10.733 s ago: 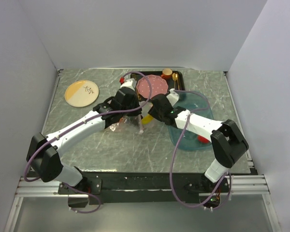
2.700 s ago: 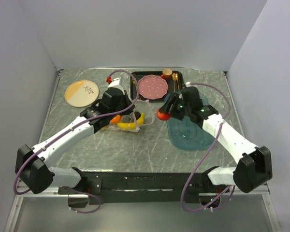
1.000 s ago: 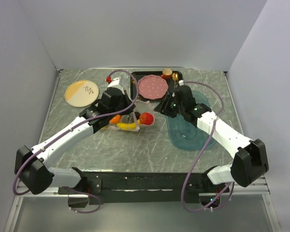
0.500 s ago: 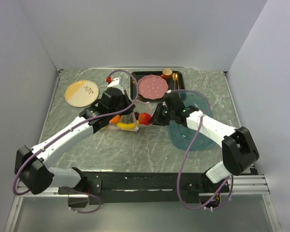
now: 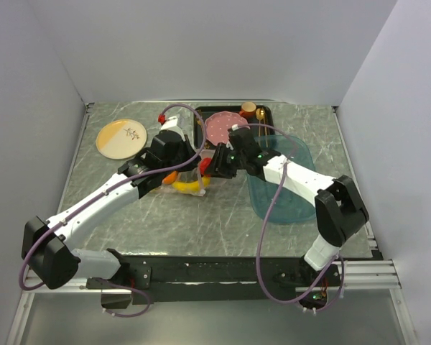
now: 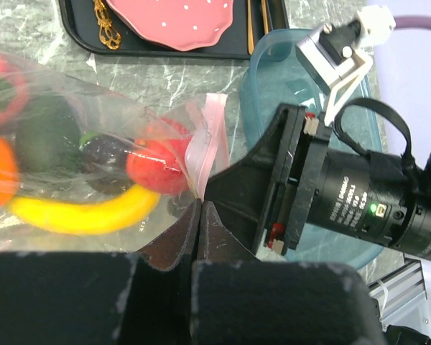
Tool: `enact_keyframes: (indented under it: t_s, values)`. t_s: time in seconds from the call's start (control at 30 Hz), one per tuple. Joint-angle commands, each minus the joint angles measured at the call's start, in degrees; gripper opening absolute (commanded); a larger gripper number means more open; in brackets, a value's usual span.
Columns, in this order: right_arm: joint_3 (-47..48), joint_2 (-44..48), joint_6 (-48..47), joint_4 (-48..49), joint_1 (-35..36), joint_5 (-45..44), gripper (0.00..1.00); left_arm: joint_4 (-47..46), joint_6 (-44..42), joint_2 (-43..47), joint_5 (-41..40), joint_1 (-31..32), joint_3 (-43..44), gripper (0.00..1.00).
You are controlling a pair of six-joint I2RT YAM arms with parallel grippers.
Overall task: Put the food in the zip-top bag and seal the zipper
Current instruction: Adjust the fake fruit in the zipper food storage bag.
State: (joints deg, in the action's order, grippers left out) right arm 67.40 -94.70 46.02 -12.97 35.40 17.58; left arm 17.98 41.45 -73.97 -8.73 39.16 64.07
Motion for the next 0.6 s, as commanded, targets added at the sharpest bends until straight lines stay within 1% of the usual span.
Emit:
enact_keyframes:
  t_s: [0.0, 0.07, 0.2, 0.3, 0.4, 0.5, 0.57]
  values:
    - [3.27, -0.76, -0.66, 3.04, -0.07, 0.96, 0.44, -1.55, 0.56, 0.76, 0.65, -0.22, 0.87, 0.01]
    - [1.87, 2.13, -0.32, 4.27, -0.50, 0.35, 0.45, -0.93, 0.56, 0.94, -0.05, -0.22, 1.05, 0.01]
    - [-1.03, 6.98, -0.67, 6.38, -1.38, -1.67, 0.50, -1.89, 0.74, 1.29, 0.21, -0.22, 0.35, 0.01]
    - [0.63, 7.94, -1.98, 1.39, -2.00, -2.90, 0.51, -1.72, 0.56, 0.50, 0.47, -0.22, 0.87, 0.01]
    - [-1.21, 10.49, -2.86, -0.20, -2.17, -5.62, 0.52, -1.36, 0.56, 0.15, 0.38, -0.22, 1.06, 0.01]
    - [-3.57, 14.09, -2.87, -4.59, -2.35, -13.00, 0.51, -1.19, 0.38, 0.76, 0.21, -0.13, 1.40, 0.01]
    - [-4.90, 15.15, -3.13, -5.48, -2.70, -13.89, 0.49, -1.10, 0.12, 1.29, -0.32, -0.22, 1.49, 0.01]
